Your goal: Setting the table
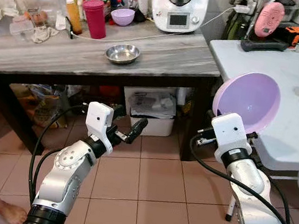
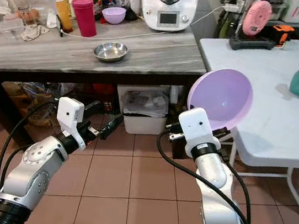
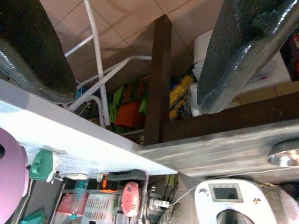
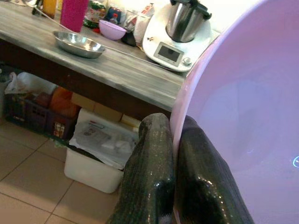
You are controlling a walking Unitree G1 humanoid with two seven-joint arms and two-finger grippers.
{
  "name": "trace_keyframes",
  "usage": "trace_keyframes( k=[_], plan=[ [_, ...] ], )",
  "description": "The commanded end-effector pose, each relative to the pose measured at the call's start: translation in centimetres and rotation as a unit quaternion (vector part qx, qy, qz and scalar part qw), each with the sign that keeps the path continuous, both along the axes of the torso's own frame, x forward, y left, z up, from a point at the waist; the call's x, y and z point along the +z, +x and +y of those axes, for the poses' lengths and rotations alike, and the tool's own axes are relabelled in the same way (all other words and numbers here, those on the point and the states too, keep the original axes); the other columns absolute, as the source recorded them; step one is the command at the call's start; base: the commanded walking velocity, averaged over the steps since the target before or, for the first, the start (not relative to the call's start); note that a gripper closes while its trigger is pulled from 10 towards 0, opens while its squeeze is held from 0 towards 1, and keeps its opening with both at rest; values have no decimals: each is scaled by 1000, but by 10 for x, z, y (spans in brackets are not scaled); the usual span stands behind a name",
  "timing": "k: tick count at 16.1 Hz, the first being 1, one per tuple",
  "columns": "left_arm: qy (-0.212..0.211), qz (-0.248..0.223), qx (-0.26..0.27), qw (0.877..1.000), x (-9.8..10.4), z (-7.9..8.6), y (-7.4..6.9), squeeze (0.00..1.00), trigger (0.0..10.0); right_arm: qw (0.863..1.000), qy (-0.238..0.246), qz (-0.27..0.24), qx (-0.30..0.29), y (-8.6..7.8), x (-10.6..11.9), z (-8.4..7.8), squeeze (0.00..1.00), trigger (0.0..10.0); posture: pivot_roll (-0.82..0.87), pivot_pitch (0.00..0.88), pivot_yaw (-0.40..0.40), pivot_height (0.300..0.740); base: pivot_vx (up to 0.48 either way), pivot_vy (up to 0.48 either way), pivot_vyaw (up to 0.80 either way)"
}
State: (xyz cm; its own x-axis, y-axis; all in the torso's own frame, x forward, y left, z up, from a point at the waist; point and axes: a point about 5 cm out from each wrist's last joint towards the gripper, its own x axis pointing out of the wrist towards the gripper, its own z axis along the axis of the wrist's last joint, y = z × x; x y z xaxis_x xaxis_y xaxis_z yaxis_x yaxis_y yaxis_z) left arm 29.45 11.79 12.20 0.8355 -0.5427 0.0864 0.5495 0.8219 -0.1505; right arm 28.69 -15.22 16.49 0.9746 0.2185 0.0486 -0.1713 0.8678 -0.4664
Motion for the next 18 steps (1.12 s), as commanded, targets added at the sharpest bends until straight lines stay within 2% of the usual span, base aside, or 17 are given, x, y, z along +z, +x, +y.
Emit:
trace_keyframes(
  k=[1,5,18],
  plan=[
    [6,-6,-2,1000,4,2,1,0,10000,1000,1,-10,6,-1,4,1,0,10000,-283,0,117,740,300,0,0],
    [5,-5,-6,1000,3,1,2,0,10000,1000,1,-10,8,-2,4,1,0,10000,-289,0,117,740,351,0,0],
    [4,-5,-13,1000,2,-2,2,0,10000,1000,4,-10,16,-4,3,3,0,10000,-296,0,116,740,479,0,0]
  ],
)
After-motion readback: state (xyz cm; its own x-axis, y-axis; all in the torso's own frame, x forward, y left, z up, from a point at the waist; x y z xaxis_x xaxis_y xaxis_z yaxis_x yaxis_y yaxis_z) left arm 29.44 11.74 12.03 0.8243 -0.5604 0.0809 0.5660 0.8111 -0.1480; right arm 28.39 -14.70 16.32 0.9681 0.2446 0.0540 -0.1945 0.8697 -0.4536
